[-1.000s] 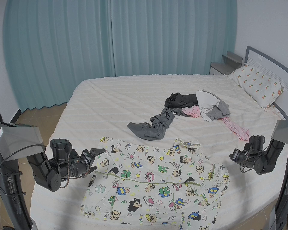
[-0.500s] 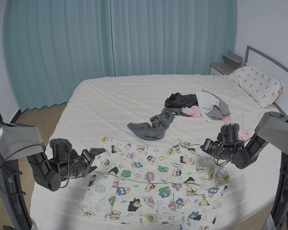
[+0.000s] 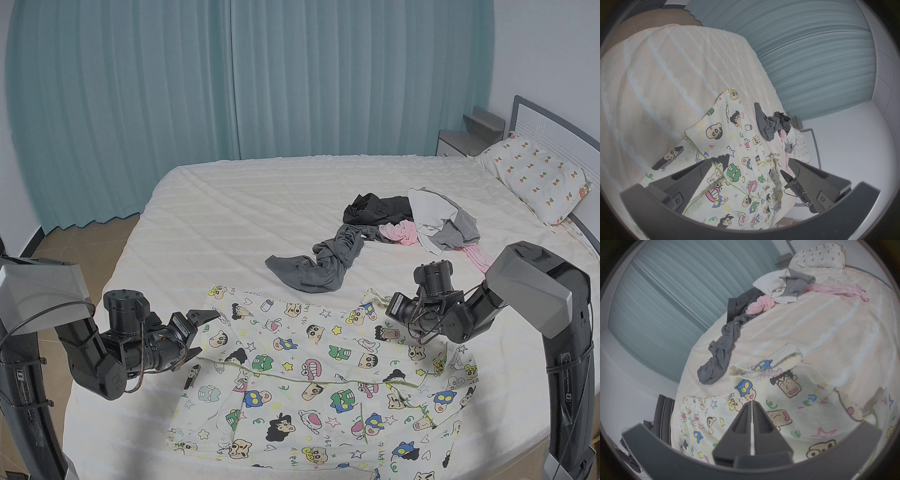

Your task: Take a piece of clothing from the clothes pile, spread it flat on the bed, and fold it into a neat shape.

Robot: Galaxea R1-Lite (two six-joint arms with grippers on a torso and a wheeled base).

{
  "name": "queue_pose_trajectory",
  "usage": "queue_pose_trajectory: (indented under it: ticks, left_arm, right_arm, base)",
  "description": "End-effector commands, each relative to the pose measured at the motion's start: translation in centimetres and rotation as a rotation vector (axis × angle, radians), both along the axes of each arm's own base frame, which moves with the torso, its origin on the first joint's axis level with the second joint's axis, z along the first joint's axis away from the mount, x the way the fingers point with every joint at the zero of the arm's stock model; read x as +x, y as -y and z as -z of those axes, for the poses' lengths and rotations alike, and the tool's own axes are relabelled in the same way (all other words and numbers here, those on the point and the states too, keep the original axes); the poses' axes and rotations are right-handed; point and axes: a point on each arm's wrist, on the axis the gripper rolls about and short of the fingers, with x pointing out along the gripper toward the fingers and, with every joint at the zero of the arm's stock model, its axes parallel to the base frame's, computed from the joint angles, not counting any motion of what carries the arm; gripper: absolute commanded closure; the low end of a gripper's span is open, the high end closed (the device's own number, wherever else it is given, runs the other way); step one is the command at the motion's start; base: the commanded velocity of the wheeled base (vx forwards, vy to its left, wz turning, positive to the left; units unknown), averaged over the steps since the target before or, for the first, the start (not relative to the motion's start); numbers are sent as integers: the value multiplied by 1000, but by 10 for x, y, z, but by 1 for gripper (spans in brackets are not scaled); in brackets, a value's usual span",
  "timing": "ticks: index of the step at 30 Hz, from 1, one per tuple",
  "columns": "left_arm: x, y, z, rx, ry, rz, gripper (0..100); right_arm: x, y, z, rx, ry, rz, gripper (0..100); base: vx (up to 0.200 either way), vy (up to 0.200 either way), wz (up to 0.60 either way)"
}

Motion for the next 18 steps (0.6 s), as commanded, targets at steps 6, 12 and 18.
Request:
queue_pose_trajectory:
  ticks: [6, 12, 18]
  left_arm:
    - [-2, 0, 0, 12, 7, -23, 0]
    - [-3, 0, 1, 13, 3, -24, 0]
    - [-3, 0, 1, 13, 4, -24, 0]
  right_arm:
    - [37, -12, 18, -71, -38, 66, 100]
    - [58, -6, 21, -98, -68, 111, 100]
    - [80, 3, 14, -81, 1, 218, 100]
  base:
    - [0, 0, 0]
    - [0, 0, 0]
    - [0, 0, 0]
